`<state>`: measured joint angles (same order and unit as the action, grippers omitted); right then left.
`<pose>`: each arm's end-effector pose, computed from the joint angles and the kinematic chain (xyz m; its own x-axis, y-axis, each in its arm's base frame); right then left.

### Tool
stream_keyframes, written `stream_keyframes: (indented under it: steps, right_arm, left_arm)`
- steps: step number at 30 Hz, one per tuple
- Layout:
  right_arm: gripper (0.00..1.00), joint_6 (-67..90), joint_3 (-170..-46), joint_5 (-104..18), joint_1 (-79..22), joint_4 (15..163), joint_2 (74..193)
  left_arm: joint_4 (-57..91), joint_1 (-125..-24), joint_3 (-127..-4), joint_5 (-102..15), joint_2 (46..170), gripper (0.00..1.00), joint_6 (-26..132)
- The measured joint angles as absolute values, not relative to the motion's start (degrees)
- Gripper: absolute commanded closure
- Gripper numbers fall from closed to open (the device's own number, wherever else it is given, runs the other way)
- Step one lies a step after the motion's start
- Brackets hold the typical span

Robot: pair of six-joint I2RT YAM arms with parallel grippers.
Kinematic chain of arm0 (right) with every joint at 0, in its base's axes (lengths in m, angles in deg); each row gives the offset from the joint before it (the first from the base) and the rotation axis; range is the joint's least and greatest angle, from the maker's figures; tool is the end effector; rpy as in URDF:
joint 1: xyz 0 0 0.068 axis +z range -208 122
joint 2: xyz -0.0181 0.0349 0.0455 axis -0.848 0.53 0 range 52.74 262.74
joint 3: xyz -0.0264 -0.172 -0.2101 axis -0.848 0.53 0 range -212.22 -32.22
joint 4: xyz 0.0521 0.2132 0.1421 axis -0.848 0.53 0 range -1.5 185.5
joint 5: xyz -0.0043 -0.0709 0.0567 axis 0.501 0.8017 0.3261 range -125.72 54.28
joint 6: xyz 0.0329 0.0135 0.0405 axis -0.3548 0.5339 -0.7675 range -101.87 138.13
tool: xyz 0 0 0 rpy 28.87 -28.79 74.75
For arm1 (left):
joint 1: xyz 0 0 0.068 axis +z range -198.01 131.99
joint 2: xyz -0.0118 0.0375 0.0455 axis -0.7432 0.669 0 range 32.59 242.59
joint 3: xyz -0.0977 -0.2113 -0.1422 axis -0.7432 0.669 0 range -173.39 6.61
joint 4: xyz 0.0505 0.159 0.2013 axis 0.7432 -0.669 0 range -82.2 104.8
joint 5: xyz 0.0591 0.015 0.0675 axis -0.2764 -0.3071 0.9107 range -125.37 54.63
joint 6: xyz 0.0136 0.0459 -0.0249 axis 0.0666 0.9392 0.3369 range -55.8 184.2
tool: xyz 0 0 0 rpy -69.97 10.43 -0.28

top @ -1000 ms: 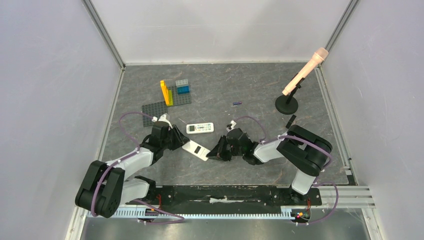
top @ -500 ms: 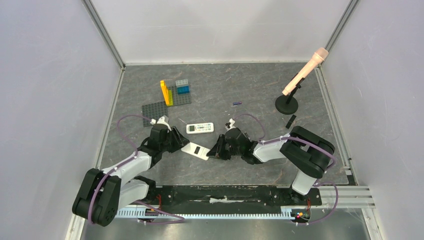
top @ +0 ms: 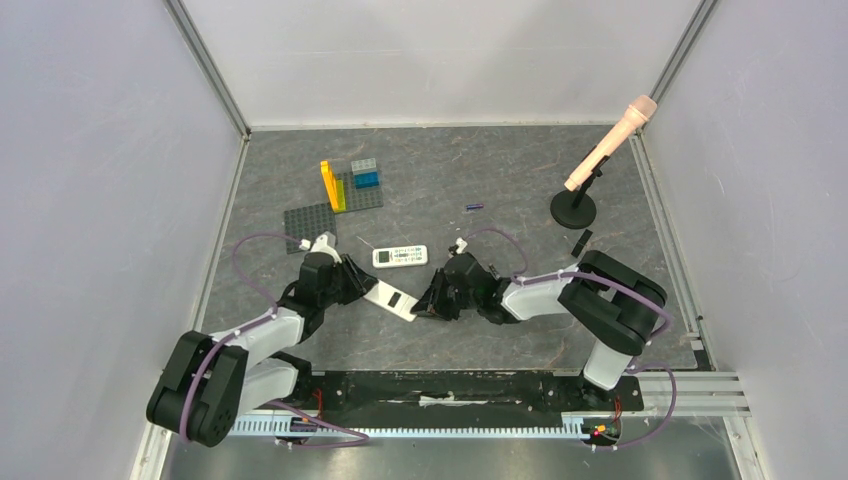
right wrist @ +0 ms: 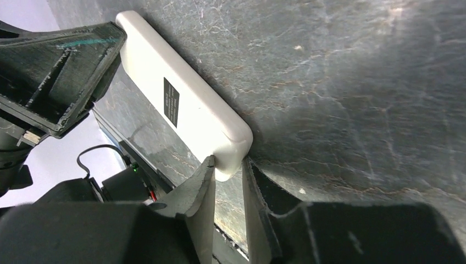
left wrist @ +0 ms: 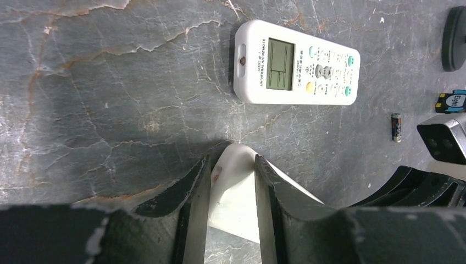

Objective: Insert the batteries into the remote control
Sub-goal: Load the battery cover into the remote control.

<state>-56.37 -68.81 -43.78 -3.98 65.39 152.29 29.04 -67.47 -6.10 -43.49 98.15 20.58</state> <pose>0.1796 0.2558 0.1130 -0.9336 0.3381 -0.1187 0.1317 0.6318 0.7639 0.1793 -0.0687 0.1265 -0.7253 -0.4680 -0.5049 -0.0918 0.7925 -0.6029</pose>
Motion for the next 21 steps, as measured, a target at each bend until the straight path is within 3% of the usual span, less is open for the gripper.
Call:
stream_keyframes:
  steps: [6,10,14,18,21]
  right_arm:
    - [0.73,-55.7,-79.7,-44.5,-4.0,83.7,154.5]
    - [0.67,-54.9,-85.4,-44.1,-4.0,93.0,156.0]
    - [0.48,-54.7,-87.0,-43.2,-3.6,95.3,156.4]
    - [0.32,-54.0,-87.4,-41.4,-2.7,94.0,155.0]
    - [0.25,-52.3,-86.0,-39.2,-2.0,91.5,153.6]
  left_arm:
    - [32.1,-67.5,-4.4,-43.0,97.7,0.64,20.6]
    - [32.3,-67.5,-4.1,-42.9,97.0,0.64,20.6]
    - [32.0,-67.5,-4.1,-42.8,96.9,0.64,20.6]
    - [29.0,-68.0,-5.2,-42.0,95.7,0.53,20.5]
    - [22.0,-69.1,-7.6,-41.6,93.7,0.44,20.5]
